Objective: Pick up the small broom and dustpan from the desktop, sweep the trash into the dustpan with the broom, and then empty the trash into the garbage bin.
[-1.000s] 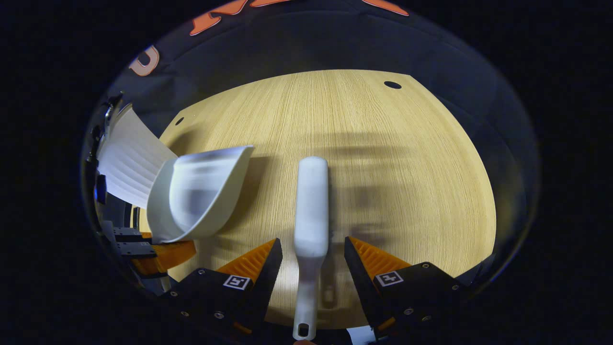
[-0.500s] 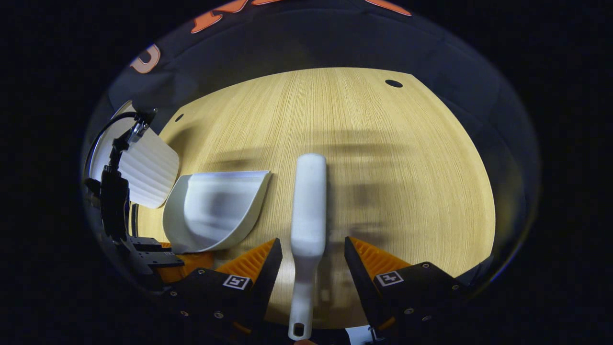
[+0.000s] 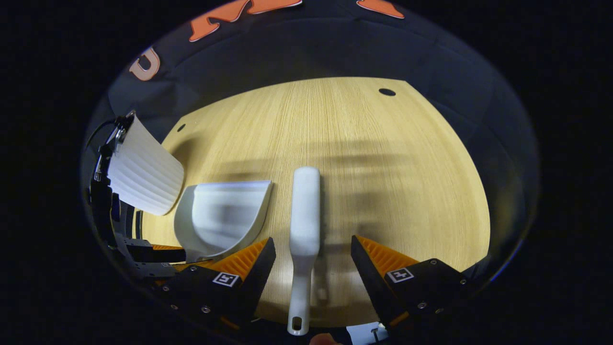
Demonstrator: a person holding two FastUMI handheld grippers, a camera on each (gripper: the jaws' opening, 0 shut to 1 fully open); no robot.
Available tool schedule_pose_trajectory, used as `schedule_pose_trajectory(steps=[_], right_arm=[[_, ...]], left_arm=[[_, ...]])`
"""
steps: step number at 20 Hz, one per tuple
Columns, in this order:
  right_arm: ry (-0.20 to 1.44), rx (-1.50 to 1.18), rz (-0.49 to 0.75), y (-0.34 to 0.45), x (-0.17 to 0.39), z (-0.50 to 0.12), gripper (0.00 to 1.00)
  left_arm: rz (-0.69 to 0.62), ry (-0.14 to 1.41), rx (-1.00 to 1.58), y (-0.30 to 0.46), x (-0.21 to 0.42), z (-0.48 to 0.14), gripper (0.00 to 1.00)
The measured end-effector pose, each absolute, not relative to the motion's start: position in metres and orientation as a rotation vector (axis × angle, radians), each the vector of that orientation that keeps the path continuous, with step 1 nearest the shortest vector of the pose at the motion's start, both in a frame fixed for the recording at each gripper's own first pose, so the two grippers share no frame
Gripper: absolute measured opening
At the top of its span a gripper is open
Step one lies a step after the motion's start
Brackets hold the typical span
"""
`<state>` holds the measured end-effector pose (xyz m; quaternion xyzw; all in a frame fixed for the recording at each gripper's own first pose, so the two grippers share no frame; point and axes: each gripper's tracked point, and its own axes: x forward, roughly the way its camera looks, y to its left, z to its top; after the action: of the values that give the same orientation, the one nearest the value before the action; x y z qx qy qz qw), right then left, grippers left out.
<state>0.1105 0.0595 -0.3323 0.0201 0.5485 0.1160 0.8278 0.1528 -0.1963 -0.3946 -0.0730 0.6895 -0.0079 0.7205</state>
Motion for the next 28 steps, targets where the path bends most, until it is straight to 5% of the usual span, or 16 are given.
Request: schedule_pose_trajectory(steps=[2, 9, 21, 28], right_arm=[[1.07, 0.041, 0.235, 0.055, 0.122, -0.303, 0.96], [0.728, 0.022, 0.221, 0.044, 0.165, -0.19, 0.95], [0.298, 0.047, 0.209, 0.011, 0.16, -0.085, 0.95], [0.069, 0.041, 0.18, 0.007, 0.172, -0.038, 0.94]], left_arm=[[0.007, 1.413, -0.112, -0.184, 0.166, -0.37, 0.87], [0.065, 0.889, -0.02, -0.176, 0.218, -0.299, 0.91], [0.074, 0.144, -0.026, -0.191, 0.193, -0.163, 0.88], [0.038, 0.074, -0.003, -0.193, 0.187, -0.149, 0.89]])
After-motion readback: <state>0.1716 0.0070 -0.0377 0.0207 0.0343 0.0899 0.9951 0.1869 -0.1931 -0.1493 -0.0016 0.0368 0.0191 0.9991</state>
